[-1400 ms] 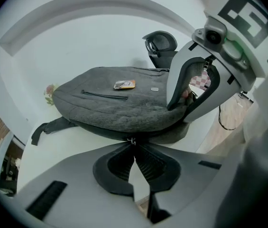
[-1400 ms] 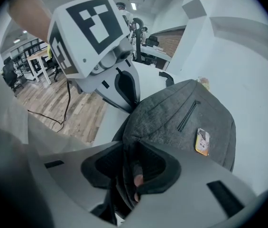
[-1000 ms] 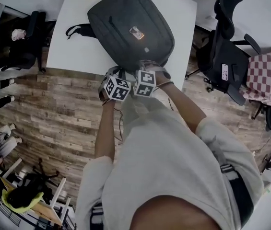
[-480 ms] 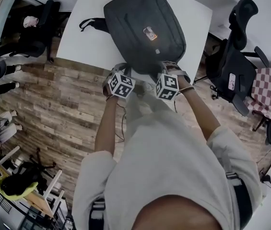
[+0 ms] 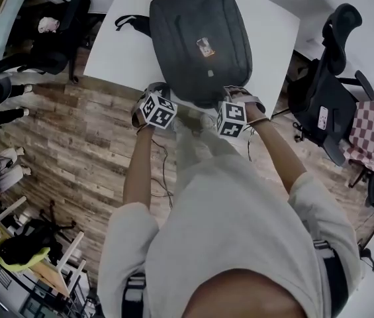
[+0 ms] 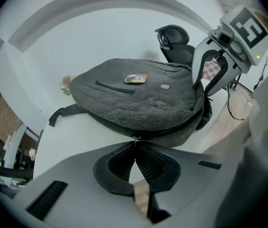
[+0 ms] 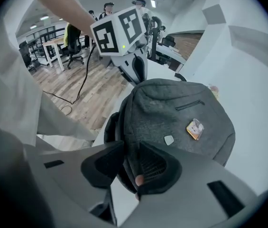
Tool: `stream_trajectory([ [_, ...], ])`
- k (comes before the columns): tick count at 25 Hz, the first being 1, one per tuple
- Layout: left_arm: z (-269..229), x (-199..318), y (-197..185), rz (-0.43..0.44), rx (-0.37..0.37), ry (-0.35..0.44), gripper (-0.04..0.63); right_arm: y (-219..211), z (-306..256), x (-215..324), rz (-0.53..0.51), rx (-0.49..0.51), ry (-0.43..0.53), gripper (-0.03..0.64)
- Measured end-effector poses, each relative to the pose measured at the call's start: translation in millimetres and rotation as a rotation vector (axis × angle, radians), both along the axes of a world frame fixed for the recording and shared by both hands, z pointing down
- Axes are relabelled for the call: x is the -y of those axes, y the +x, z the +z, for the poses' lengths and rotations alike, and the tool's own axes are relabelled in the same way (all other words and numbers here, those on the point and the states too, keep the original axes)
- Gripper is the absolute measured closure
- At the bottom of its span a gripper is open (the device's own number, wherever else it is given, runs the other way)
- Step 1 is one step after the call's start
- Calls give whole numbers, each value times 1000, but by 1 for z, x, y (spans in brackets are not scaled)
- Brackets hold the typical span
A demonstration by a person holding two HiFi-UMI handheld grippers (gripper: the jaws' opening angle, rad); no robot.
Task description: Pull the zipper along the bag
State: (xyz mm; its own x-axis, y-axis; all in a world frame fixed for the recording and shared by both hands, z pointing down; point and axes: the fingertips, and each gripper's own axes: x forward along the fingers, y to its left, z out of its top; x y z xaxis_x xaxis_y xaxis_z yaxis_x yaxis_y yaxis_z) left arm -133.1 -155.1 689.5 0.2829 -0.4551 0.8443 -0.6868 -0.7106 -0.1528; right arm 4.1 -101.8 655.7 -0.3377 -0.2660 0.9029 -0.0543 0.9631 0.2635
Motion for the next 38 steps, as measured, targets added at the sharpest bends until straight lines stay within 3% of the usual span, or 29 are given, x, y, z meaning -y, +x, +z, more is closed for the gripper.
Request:
stream_trajectory([
  [6, 0, -3, -7, 76, 137, 15, 566, -9, 3, 1, 48, 36, -7, 565],
  [9, -3, -6, -5, 93, 162, 7, 566, -10, 4, 1, 62, 33, -10, 569],
  [13, -2, -23, 9, 108, 157, -17, 566, -13, 6, 1, 76, 33, -24, 574],
  [24, -4, -47, 16, 18, 96, -70, 566, -12, 2, -7, 95, 62, -48, 569],
  [26, -2, -46, 14, 23, 92, -71, 566, -12, -5, -10, 87, 86, -56, 539],
  [28, -1, -45, 14, 28, 95, -67, 566, -18, -9, -14, 65, 118, -81, 407],
  [29, 0, -44, 14, 30, 96, -67, 566, -24, -10, -17, 49, 130, -93, 385],
  [34, 2, -35, 10, 38, 105, -63, 566, -55, 5, -18, -49, 78, -68, 420],
  [38, 2, -15, -6, 28, 126, -47, 566, -73, 8, -6, -37, 72, -30, 456],
])
